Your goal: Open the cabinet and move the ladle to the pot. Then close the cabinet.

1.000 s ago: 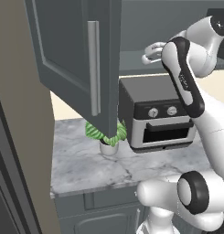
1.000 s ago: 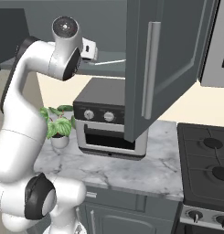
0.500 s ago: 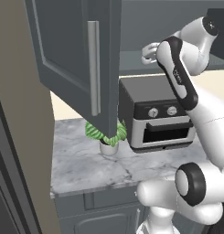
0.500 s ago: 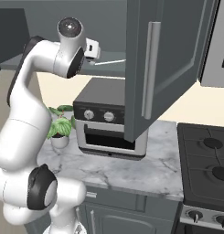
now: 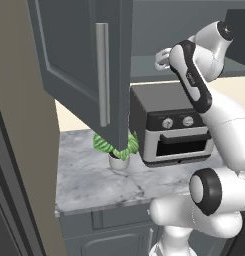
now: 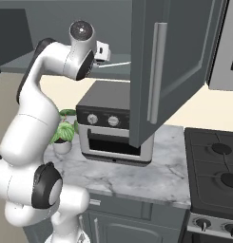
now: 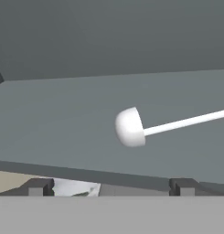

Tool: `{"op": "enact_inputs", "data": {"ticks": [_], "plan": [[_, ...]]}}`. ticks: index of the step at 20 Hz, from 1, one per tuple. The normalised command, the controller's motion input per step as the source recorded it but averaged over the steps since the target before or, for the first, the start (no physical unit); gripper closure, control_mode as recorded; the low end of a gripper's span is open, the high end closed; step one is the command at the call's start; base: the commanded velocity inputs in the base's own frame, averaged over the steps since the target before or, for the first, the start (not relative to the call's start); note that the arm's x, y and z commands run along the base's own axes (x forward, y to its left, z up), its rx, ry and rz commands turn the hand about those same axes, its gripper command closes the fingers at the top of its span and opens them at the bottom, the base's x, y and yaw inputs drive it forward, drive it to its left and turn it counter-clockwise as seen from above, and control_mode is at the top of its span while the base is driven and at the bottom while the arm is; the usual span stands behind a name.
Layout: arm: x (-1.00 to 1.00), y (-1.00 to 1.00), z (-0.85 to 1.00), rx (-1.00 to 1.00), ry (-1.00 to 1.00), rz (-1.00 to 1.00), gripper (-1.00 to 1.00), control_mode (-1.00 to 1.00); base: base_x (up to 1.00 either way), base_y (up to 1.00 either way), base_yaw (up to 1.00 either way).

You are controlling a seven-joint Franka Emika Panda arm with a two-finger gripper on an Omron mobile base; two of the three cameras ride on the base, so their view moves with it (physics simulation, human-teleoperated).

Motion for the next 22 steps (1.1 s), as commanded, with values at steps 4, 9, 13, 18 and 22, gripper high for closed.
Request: {"op": "enact_inputs", "data": {"ticks": [4, 9, 13, 18, 22], "plan": [[0.31, -0.04, -0.1, 0.0, 0.03, 0.0, -1.0, -1.0, 0.0, 0.0, 0.0], [0.25, -0.03, -0.1, 0.0, 0.02, 0.0, -1.0, -1.0, 0.0, 0.0, 0.0], [0.34, -0.04, -0.09, 0.0, 0.02, 0.0, -1.0, -1.0, 0.0, 0.0, 0.0], [0.28, -0.02, -0.07, 0.0, 0.01, 0.0, -1.0, -1.0, 0.0, 0.0, 0.0], [0.32, 0.0, -0.1, 0.0, 0.02, 0.0, -1.0, -1.0, 0.0, 0.0, 0.0]]}}
